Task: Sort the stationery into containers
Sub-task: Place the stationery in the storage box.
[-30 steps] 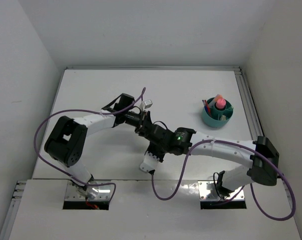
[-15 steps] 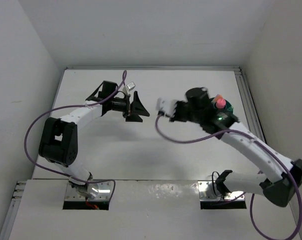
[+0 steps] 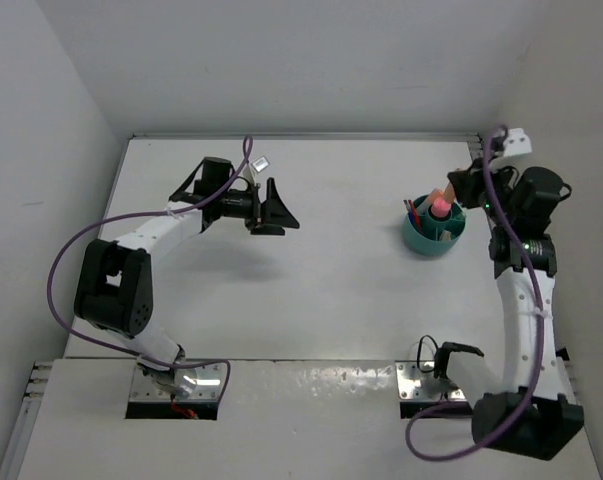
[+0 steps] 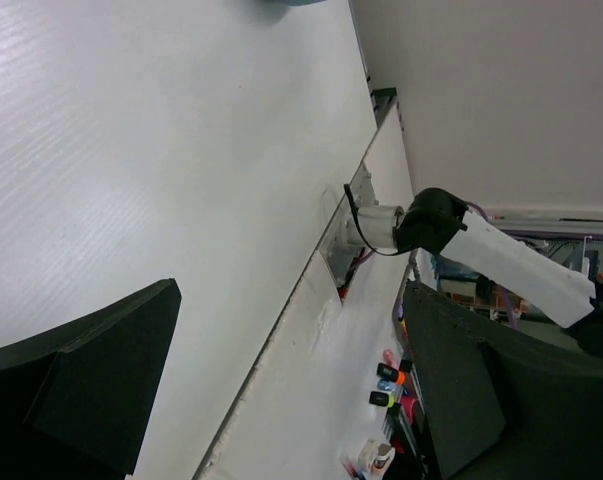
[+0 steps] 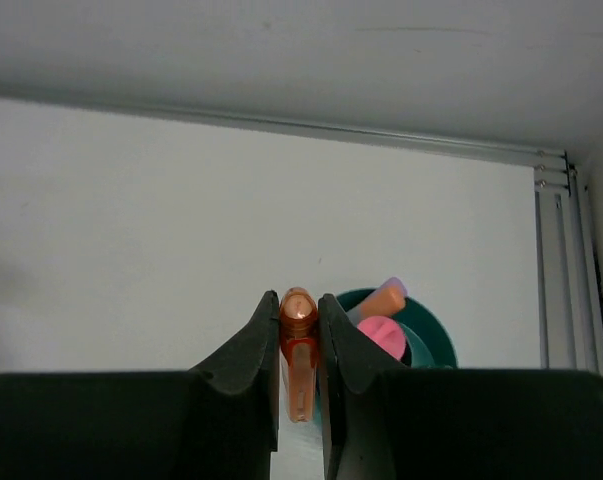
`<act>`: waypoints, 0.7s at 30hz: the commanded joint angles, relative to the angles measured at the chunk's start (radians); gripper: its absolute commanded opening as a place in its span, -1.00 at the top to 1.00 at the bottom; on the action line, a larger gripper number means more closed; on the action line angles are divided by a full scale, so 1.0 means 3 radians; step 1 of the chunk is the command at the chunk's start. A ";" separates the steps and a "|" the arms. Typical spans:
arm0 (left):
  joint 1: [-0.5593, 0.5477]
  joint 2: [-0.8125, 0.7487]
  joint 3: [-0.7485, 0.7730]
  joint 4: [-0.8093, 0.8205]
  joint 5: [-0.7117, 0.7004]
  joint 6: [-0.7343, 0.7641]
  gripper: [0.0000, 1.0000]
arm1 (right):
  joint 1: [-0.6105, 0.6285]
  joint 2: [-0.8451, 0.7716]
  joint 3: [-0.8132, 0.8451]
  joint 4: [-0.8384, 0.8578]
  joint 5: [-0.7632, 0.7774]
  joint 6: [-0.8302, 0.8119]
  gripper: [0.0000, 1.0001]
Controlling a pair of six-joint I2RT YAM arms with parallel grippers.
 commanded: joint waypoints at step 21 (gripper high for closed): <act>0.0180 0.0066 0.0055 0.0311 -0.0024 -0.0027 -1.00 | -0.1140 0.1406 0.0036 0.1433 -0.1003 0.0696 1.00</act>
